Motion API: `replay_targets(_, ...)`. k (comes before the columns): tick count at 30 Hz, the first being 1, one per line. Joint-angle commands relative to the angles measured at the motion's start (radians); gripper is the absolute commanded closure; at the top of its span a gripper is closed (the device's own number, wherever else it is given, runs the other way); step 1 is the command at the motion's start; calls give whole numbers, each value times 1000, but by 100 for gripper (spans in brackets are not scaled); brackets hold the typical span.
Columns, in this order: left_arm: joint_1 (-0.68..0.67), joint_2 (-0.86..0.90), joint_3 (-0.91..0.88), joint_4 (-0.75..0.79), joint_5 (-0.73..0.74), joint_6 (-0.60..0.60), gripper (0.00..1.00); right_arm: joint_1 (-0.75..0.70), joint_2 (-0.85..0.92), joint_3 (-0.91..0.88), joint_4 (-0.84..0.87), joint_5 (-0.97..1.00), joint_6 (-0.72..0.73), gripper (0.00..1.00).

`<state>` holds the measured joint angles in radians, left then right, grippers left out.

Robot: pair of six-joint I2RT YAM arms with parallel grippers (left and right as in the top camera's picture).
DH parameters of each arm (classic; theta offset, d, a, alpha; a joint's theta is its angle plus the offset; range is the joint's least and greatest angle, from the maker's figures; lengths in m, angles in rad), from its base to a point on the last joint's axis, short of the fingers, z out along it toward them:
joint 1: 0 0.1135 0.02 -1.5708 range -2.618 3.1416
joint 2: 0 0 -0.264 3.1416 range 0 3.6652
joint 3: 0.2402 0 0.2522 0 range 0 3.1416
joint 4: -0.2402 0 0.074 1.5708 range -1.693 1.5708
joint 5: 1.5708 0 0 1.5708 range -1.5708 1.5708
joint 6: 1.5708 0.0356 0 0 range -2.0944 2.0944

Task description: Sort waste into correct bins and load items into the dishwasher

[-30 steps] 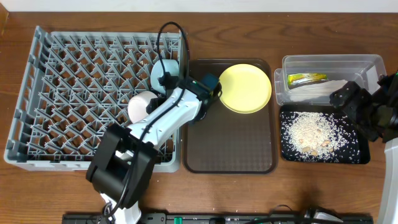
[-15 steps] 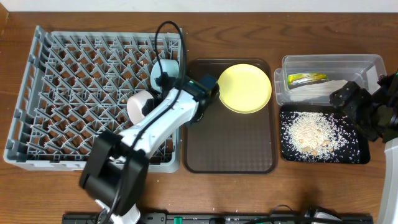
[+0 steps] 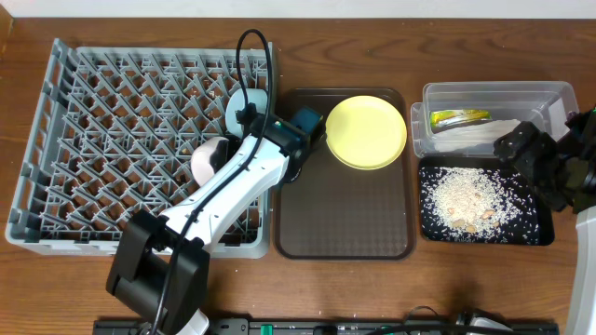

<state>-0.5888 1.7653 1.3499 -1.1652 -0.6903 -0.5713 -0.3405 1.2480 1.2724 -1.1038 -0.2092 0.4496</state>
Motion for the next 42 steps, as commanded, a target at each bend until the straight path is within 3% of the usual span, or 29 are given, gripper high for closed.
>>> replay_targets(1,5,-5,17,9,108,-55,43,-12,-12,0,-2,-2,10,1)
replay_targets(4,5,-5,-4,53,103,-185,43,-12,-12,0,-2,-2,10,1)
replay_targets(11,5,21,-20,135,68,-254,43,-12,-12,0,-2,-2,10,1)
replay_targets(27,5,103,-24,72,33,-215,43,-12,-12,0,-2,-2,10,1)
replay_targets(35,6,101,-24,-46,-87,-200,43,-12,-12,0,-2,-2,10,1)
replay_targets(42,6,97,-23,-61,-146,-143,43,-12,-12,0,-2,-2,10,1)
